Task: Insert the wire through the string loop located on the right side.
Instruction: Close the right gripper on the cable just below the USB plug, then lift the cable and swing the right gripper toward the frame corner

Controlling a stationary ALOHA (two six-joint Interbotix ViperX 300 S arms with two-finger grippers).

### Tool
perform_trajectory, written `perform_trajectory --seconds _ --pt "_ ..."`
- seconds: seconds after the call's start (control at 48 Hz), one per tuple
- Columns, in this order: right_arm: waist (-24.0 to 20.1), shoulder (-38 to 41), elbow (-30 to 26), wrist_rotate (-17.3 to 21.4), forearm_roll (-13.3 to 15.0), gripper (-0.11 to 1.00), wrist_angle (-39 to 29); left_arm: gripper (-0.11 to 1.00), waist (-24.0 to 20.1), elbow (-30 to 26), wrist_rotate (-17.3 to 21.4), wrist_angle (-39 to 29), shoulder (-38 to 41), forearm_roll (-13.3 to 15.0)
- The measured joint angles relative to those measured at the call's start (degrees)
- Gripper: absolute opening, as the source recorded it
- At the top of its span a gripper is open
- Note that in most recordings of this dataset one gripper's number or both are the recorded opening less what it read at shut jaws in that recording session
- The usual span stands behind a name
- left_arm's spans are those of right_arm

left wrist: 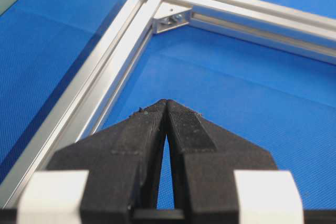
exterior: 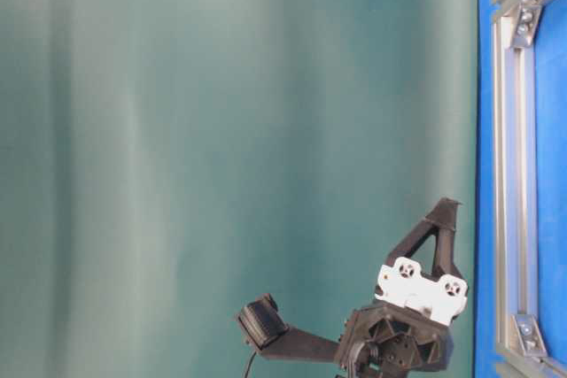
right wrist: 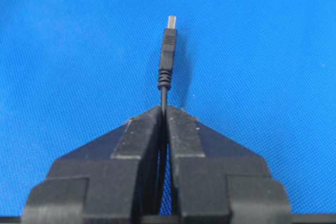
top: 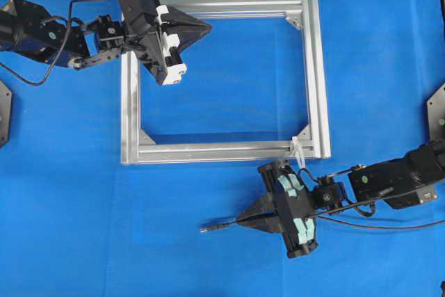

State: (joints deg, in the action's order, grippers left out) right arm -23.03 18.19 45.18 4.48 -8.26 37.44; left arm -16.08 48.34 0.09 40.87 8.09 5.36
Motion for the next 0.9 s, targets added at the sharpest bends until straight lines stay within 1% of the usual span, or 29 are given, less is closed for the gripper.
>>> perform_trajectory --seconds 0.459,0.605,0.897 --pt "-0.09 -0.44 -0.09 0.09 0.09 -0.03 -1.23 0.00 -0.09 0.00 0.00 -0.18 0.00 0.00" --pt "-0.09 -3.16 -0.18 -0.09 0.09 -0.03 -4.13 0.00 -0.09 0.00 0.00 -0.26 0.00 0.00" --pt "-0.09 -12.04 -0.18 -1.14 0.09 -0.03 -12.57 0.00 0.00 0.00 0.00 -0.26 0.00 0.00"
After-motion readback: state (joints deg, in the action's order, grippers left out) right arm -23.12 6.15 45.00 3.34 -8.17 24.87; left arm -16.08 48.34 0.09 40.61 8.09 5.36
